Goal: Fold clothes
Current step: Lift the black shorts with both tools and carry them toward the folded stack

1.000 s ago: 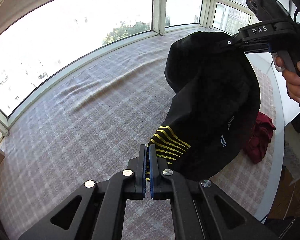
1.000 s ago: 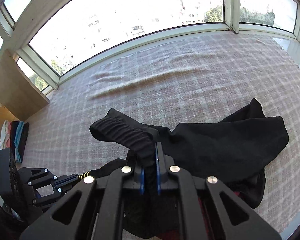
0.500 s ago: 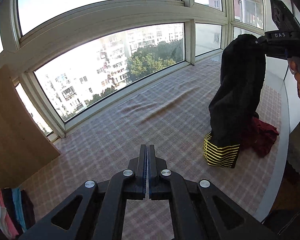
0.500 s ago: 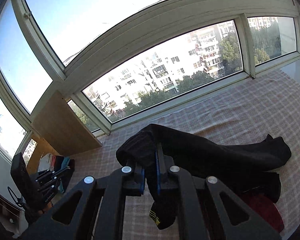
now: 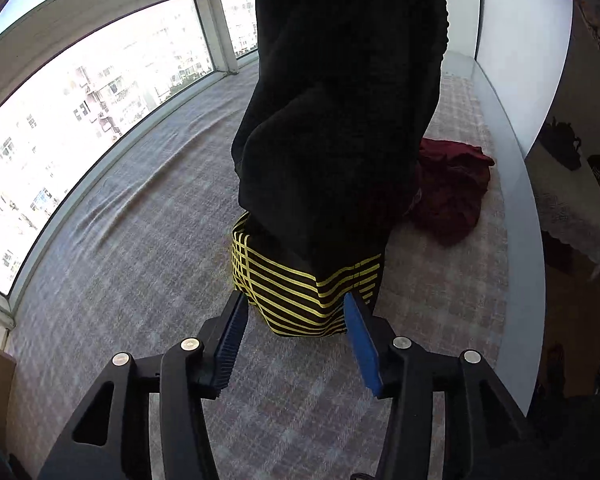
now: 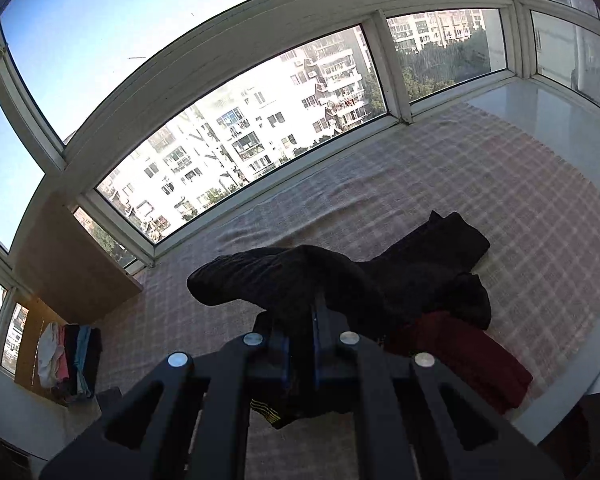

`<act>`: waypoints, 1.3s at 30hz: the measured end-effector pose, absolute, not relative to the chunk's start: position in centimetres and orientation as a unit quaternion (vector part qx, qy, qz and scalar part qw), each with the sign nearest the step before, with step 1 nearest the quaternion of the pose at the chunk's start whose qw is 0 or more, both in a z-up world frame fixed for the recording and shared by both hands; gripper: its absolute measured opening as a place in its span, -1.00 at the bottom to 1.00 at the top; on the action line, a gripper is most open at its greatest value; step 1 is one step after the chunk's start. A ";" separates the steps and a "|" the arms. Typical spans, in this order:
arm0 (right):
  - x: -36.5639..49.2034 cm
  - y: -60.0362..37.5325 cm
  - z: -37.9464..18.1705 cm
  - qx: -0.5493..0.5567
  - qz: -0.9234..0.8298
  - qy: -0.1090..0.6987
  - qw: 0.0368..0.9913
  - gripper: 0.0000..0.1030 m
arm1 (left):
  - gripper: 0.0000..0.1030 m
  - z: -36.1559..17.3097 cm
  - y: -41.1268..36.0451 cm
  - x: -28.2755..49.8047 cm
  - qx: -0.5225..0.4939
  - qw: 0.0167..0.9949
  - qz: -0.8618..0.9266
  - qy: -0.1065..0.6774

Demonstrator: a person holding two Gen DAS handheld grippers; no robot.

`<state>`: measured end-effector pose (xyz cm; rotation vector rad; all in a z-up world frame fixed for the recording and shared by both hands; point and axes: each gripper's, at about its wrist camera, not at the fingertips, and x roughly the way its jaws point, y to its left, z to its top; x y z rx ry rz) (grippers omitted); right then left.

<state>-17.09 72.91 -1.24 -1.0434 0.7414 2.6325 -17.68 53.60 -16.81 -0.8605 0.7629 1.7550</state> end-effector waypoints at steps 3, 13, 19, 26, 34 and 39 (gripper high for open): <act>-16.4 73.3 -1.6 -0.357 0.893 0.249 0.112 -0.85 | 0.01 -17.4 55.3 -16.7 -0.363 0.519 0.703 0.323; -17.0 75.1 -2.1 -0.357 0.890 0.264 0.101 -0.85 | -0.94 -18.7 57.7 -20.3 -0.430 0.512 0.688 0.283; -16.8 76.2 -0.9 -0.331 0.890 0.304 0.074 -0.85 | -0.94 -7.6 51.7 -24.8 -0.372 0.494 0.761 0.197; -17.3 73.6 5.9 -0.272 0.918 0.286 0.042 -0.85 | -0.94 4.9 42.3 -27.6 -0.283 0.467 0.823 0.157; -16.6 64.6 14.6 -0.215 0.946 0.242 -0.010 -0.85 | -0.93 17.4 29.8 -24.3 -0.176 0.450 0.860 0.165; -15.0 57.3 17.8 -0.179 0.956 0.229 -0.043 -0.85 | -0.93 20.2 21.0 -22.3 -0.153 0.433 0.874 0.161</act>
